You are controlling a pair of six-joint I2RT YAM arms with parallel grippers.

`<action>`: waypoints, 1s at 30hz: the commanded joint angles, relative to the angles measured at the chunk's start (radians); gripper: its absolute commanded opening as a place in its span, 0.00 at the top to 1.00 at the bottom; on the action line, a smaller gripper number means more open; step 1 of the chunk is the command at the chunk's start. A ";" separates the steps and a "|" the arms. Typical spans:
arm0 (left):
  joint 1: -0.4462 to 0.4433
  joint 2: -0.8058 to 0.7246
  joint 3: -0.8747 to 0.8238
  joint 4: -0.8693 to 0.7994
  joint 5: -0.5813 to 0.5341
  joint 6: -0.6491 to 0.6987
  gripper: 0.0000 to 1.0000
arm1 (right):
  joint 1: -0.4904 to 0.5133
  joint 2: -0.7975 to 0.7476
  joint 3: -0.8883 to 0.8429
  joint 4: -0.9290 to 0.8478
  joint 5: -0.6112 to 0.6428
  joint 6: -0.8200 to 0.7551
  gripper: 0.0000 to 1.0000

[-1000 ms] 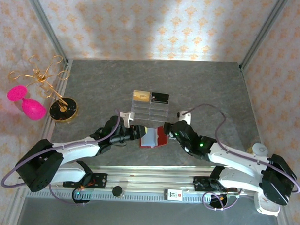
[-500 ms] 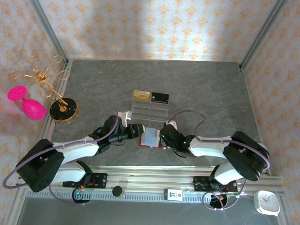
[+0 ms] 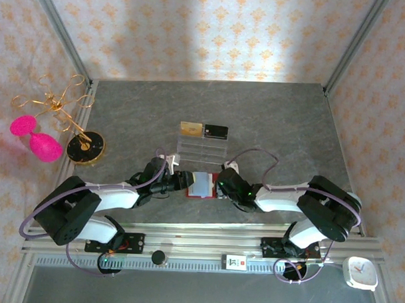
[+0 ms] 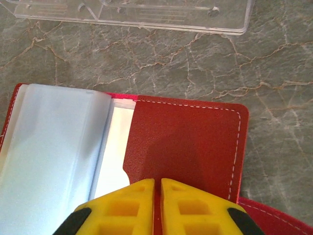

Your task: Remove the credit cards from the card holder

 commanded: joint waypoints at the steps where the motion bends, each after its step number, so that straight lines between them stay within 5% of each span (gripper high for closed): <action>1: -0.019 -0.004 0.011 0.047 0.007 0.012 0.59 | -0.006 0.033 -0.030 -0.043 -0.013 0.000 0.88; 23: -0.072 0.111 0.113 -0.132 -0.066 0.088 0.66 | -0.008 0.042 -0.004 -0.025 -0.041 -0.028 0.87; 30: -0.149 0.044 0.173 -0.278 -0.219 0.132 0.62 | -0.008 0.044 0.009 -0.025 -0.044 -0.042 0.87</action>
